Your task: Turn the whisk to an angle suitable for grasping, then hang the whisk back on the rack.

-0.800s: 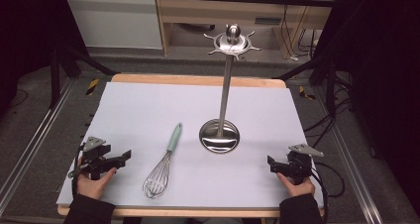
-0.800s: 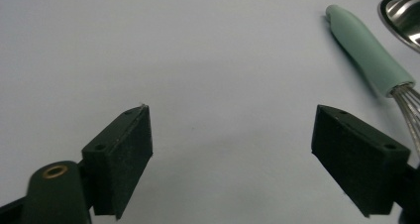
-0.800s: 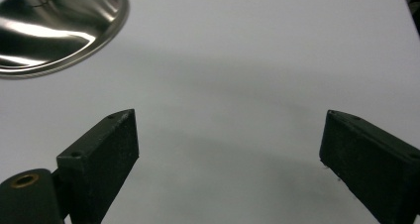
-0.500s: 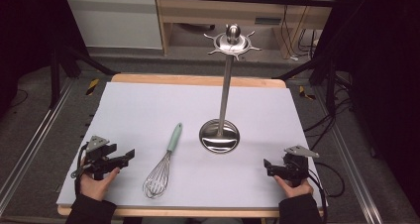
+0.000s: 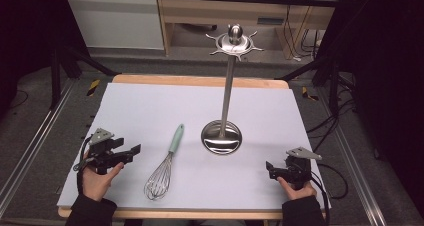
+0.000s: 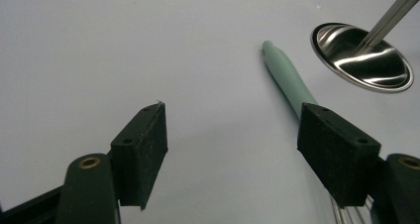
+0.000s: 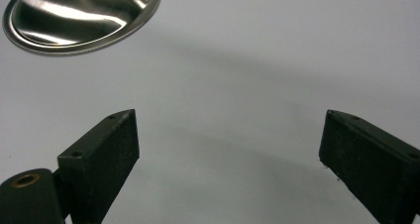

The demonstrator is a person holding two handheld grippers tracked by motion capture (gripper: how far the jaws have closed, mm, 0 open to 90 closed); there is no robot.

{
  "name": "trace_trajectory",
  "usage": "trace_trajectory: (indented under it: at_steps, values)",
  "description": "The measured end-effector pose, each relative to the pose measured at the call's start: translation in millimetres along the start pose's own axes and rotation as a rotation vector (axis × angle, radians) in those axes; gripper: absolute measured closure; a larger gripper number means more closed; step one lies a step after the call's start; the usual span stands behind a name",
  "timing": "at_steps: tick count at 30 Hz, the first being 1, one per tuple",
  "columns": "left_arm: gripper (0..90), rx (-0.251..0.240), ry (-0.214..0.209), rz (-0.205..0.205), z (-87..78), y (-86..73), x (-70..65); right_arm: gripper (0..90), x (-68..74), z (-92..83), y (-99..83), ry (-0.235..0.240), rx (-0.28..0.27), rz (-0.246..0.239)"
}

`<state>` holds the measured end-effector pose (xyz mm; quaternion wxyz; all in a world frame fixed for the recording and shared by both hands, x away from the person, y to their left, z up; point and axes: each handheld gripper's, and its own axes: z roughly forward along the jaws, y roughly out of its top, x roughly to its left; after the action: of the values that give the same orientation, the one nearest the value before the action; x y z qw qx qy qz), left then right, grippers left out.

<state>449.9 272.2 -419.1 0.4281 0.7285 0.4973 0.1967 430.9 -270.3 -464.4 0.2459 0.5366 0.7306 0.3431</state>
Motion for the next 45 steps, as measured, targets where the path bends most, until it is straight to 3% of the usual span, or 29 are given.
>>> trace_trajectory:
  at_steps: [13,28,45]
  values:
    - [27.1,0.014,-0.044,0.037,10.5,20.0,-19.7,9.7,4.0,1.8,-1.2,0.002,0.020,-0.028]
    - [28.7,0.075,-0.069,0.101,31.3,46.0,-48.8,9.7,7.0,1.7,-0.3,0.007,0.021,-0.024]
    - [27.0,0.154,-0.086,0.135,53.7,53.6,-65.8,9.7,10.7,3.8,1.3,0.004,0.029,-0.038]
